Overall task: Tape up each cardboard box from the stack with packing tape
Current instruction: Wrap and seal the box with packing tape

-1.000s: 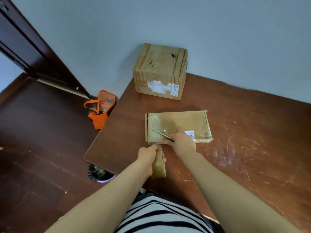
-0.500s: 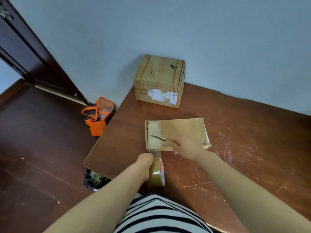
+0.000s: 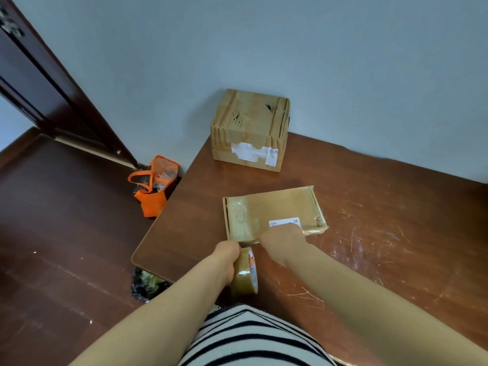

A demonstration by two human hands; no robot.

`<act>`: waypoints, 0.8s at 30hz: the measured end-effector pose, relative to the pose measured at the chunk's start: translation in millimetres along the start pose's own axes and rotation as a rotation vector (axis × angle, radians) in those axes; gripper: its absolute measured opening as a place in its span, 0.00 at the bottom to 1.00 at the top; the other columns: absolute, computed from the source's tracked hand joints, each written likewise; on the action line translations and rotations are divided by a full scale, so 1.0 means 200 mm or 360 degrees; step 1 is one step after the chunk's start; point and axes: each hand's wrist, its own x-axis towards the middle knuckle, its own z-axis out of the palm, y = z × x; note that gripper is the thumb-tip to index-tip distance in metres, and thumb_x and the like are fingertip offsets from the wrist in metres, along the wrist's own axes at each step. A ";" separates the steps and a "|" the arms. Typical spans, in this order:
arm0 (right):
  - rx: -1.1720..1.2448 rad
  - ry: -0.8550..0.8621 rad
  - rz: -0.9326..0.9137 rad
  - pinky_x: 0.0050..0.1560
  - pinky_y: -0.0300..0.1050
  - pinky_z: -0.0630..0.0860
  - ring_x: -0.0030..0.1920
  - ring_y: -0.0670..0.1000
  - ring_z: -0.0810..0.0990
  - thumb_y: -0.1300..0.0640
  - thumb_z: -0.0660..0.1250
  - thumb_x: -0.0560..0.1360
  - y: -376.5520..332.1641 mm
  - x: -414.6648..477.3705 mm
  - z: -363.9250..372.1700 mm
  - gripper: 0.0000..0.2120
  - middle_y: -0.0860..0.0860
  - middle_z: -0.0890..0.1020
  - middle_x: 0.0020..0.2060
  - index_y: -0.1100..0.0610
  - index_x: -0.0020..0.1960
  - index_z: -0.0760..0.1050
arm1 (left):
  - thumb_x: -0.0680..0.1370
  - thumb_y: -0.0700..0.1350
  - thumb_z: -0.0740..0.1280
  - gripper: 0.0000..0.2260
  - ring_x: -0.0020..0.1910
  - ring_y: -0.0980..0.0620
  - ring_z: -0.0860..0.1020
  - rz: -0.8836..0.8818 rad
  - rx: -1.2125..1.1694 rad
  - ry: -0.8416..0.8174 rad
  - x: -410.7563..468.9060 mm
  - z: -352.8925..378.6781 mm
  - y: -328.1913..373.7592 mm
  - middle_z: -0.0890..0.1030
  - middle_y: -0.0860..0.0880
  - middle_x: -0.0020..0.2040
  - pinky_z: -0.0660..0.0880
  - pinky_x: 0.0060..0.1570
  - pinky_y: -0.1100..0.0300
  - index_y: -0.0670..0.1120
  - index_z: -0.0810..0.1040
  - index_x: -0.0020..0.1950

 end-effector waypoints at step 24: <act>0.0799 0.0234 -0.0583 0.68 0.35 0.33 0.77 0.48 0.40 0.54 0.47 0.84 0.02 0.24 0.17 0.25 0.50 0.42 0.77 0.56 0.78 0.43 | 0.80 0.37 0.57 0.10 0.22 0.49 0.72 -0.0036 -0.0115 -0.0018 0.01 0.01 -0.02 0.75 0.43 0.29 0.72 0.23 0.61 0.36 0.77 0.45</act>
